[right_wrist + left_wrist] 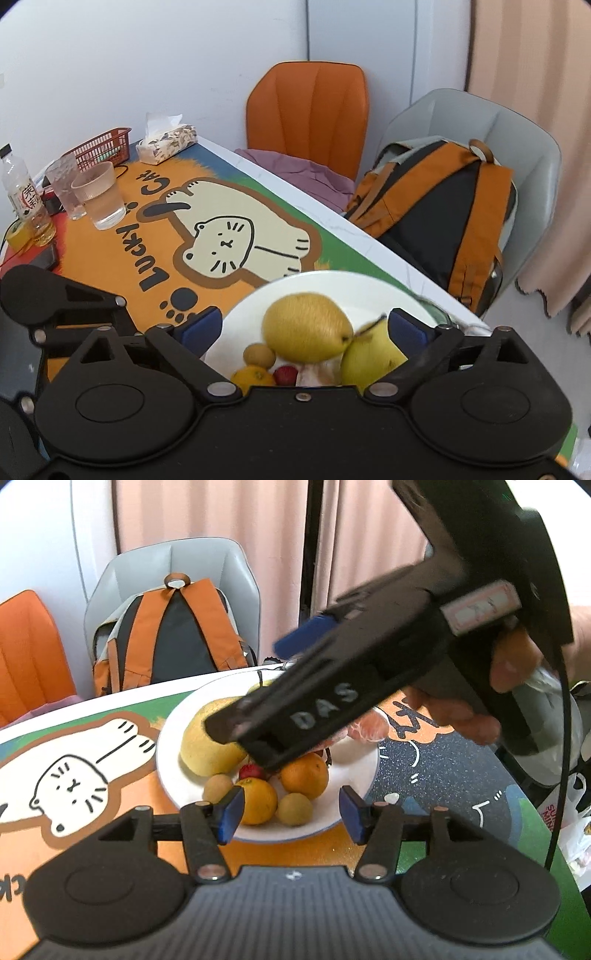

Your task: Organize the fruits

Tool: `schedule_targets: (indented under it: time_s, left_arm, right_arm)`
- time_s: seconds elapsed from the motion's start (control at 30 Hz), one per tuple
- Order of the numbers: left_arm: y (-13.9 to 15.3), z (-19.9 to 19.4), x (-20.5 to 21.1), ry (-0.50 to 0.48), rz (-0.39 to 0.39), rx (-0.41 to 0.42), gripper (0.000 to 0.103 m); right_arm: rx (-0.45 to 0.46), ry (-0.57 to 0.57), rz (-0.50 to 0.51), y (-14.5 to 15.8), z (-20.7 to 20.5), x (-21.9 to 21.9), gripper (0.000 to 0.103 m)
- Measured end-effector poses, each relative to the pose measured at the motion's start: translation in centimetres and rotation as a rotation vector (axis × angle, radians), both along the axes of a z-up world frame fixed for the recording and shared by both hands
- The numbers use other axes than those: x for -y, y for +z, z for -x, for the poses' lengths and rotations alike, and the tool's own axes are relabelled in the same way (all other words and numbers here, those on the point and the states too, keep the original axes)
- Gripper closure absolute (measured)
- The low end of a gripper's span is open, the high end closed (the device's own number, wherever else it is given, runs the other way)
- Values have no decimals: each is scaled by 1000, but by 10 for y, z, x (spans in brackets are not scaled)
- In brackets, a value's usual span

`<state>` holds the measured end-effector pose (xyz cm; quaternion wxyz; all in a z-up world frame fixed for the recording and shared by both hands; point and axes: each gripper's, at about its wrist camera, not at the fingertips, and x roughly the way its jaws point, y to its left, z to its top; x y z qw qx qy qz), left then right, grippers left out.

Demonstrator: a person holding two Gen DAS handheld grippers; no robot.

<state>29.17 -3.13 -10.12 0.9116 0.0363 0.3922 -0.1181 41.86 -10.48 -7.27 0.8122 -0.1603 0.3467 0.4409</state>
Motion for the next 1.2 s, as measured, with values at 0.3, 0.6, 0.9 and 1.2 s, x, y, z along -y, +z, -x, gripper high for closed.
schedule_targets:
  time_s: [0.3, 0.6, 0.9, 1.2]
  left_arm:
    - [7, 22, 0, 23, 9, 14, 20]
    - [16, 59, -12, 95, -26, 13, 13]
    - [21, 92, -11, 125, -53, 21, 11]
    - [22, 126, -15, 179, -73, 46, 4]
  right_arm:
    - [-46, -130, -38, 12, 25, 28, 0]
    - [-52, -279, -68, 23, 64, 59, 0]
    - [-45, -336, -71, 27, 106, 77, 0]
    - [-22, -373, -62, 34, 146, 89, 0]
